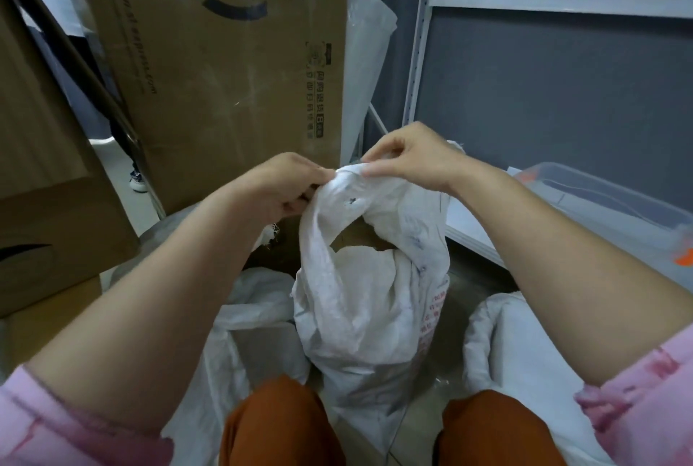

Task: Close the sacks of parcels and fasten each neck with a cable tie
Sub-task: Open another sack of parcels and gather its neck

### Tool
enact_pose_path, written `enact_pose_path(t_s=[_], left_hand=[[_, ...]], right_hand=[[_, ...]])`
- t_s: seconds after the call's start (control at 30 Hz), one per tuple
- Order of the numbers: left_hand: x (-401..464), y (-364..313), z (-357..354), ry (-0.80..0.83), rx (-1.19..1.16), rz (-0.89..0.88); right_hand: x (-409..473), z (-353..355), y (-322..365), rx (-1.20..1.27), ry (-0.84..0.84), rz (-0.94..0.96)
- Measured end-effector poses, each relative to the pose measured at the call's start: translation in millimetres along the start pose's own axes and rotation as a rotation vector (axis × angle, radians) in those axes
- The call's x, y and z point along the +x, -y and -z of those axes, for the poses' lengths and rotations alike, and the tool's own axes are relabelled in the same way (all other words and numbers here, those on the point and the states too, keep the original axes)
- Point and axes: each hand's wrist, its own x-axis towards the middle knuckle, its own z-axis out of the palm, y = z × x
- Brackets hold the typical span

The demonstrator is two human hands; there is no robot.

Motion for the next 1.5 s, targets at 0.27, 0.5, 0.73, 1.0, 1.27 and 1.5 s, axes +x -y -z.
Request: enact_pose_path(t_s=[0.27,0.5,0.73,1.0,1.27,1.5], left_hand=[[5,24,28,0.015,0.039,0.127],[-15,4,5,-0.134,0.506,-0.293],[-3,17,15,-0.128,0.419,-0.115],[0,45,39,0.118,-0.090,0.115],[-10,18,24,-0.142,0.496,-0.255],[8,23,24,-0.224,0.479,-0.167]], right_hand=[[8,-26,-2,-0.176,0.024,0.057],[16,-30,20,-0.065,0.205,-0.056],[16,-32,14,-0.111,-0.052,0.059],[17,-49,-3,-0.501,-0.097,0.194],[25,-62,18,-0.125,0.133,-0.012],[21,-54,15,-0.060,-0.102,0.024]])
